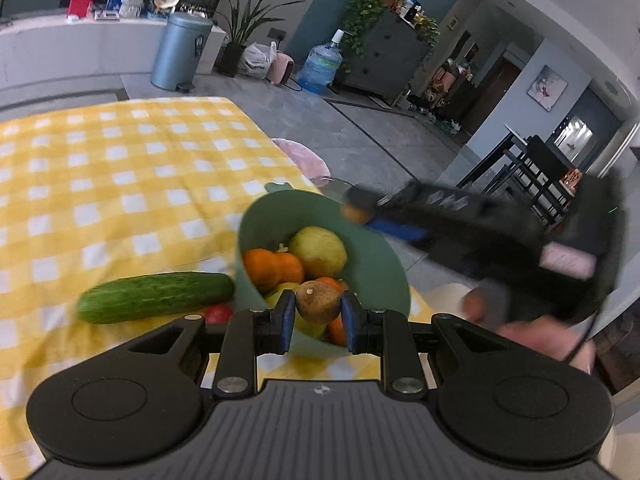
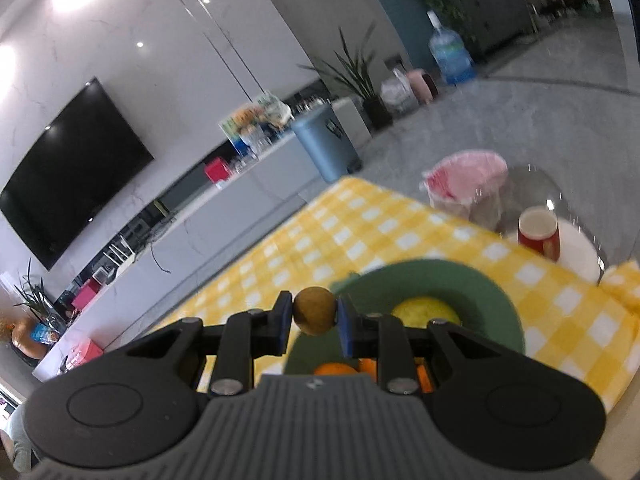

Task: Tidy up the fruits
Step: 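Carry both kiwis over the colander and open both tools, then reach the right tool down and grasp the red cherry tomato, then carry the tomato toward the colander with the right tool while the left tool grasps the cucumber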

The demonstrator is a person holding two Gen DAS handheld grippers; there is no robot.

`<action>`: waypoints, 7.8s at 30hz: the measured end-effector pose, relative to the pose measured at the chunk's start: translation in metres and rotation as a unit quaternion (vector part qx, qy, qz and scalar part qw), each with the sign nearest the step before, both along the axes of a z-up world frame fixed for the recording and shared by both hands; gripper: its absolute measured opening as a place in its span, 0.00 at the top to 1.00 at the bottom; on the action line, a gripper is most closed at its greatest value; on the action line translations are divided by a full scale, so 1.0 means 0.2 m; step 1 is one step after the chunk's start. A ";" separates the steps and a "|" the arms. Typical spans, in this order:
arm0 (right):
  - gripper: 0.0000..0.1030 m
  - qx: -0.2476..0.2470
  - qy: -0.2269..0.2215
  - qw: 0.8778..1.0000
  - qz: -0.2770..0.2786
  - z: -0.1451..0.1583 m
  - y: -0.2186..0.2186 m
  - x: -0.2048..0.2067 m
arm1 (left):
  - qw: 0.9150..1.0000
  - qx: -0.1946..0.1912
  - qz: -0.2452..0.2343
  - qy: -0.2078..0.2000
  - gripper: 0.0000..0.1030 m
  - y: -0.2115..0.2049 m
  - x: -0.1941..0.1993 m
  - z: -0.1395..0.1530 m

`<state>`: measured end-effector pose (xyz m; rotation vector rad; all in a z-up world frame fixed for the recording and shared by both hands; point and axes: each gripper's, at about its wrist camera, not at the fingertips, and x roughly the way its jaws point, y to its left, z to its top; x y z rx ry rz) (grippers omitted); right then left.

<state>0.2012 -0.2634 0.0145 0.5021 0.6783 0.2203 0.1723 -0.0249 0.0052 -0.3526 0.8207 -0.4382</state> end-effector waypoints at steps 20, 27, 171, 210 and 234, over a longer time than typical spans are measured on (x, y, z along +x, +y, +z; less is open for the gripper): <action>0.44 0.099 0.010 0.989 -0.106 -0.15 -0.33 0.03 | 0.998 -0.007 0.021 0.052 0.74 -0.18 0.29 -0.22; 0.44 0.133 0.000 0.978 -0.159 -0.15 -0.54 -0.07 | 0.997 -0.027 -0.025 0.072 0.74 -0.37 0.35 -0.29; 0.78 -0.172 0.227 0.932 0.224 -0.33 0.77 -0.18 | 0.974 0.004 0.214 0.076 0.28 0.88 -0.46 -0.41; 0.78 -0.289 0.191 0.914 0.213 -0.45 1.05 -0.19 | 0.969 -0.006 0.227 0.092 0.28 0.90 -0.46 -0.45; 0.78 0.001 0.141 0.984 0.106 -0.22 0.38 -0.04 | 0.963 0.235 0.079 -0.105 0.24 0.41 -0.38 -0.31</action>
